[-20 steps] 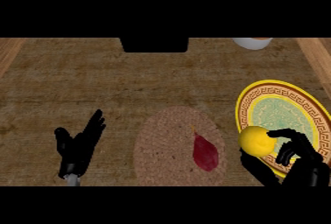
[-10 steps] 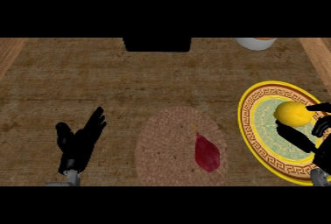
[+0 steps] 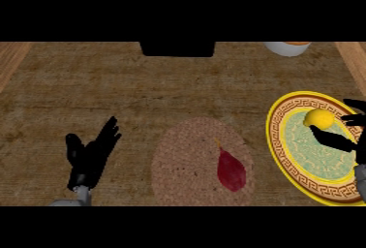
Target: Pick the lemon from the placemat and place it in the plate
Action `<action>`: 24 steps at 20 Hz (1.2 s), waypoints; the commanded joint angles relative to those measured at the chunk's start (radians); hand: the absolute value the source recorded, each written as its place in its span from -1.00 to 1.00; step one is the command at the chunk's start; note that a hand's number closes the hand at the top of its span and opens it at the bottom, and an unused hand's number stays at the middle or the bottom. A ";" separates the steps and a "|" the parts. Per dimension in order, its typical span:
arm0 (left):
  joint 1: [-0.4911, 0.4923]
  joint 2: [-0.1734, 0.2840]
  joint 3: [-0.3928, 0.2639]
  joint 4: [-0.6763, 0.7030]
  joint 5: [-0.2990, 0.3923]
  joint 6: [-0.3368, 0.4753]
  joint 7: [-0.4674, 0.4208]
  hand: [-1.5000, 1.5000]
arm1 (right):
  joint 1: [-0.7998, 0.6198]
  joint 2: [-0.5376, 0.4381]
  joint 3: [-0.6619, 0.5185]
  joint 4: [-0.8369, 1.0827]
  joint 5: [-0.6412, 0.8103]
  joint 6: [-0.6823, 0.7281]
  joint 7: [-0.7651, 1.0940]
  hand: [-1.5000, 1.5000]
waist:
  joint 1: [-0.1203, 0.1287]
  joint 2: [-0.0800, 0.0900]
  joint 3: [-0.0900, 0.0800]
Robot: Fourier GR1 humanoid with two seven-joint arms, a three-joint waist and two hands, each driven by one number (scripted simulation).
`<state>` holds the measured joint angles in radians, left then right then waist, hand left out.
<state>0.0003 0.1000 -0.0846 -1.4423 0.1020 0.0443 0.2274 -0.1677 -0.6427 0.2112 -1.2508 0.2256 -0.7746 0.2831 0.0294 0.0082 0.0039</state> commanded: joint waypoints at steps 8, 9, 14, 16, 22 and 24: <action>-0.038 0.007 0.029 0.060 0.005 -0.011 -0.008 0.00 | -0.165 0.160 -0.251 0.388 -0.318 0.244 -0.633 -1.00 | -0.013 0.002 0.001; 0.004 0.020 0.024 0.020 0.005 -0.020 -0.005 0.00 | -0.193 0.155 -0.287 0.410 -0.343 0.265 -0.663 -1.00 | -0.007 0.000 0.001; 0.015 -0.022 0.007 0.033 -0.004 0.004 -0.004 0.00 | -0.164 0.142 -0.429 0.432 -0.465 0.356 -0.764 -1.00 | -0.027 -0.006 -0.003; 0.009 -0.004 0.022 0.025 0.003 -0.014 -0.022 0.00 | -0.169 0.115 -0.490 0.518 -0.510 0.435 -0.819 -1.00 | -0.023 -0.005 -0.002; -0.006 -0.001 0.034 -0.004 -0.004 0.011 0.043 0.00 | 0.066 0.085 -0.492 0.319 -0.608 0.704 -0.784 -1.00 | -0.042 -0.011 -0.004; 0.060 -0.005 0.016 -0.017 -0.009 -0.007 0.004 0.00 | 0.108 0.026 -0.526 0.384 -0.622 0.821 -0.856 -1.00 | -0.034 -0.009 -0.003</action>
<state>0.0204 0.1027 -0.0529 -1.4479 0.1039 0.0373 0.2333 -0.1437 -0.5698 -0.2719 -0.8911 -0.3466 -0.1236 -0.5039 -0.0063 -0.0025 0.0011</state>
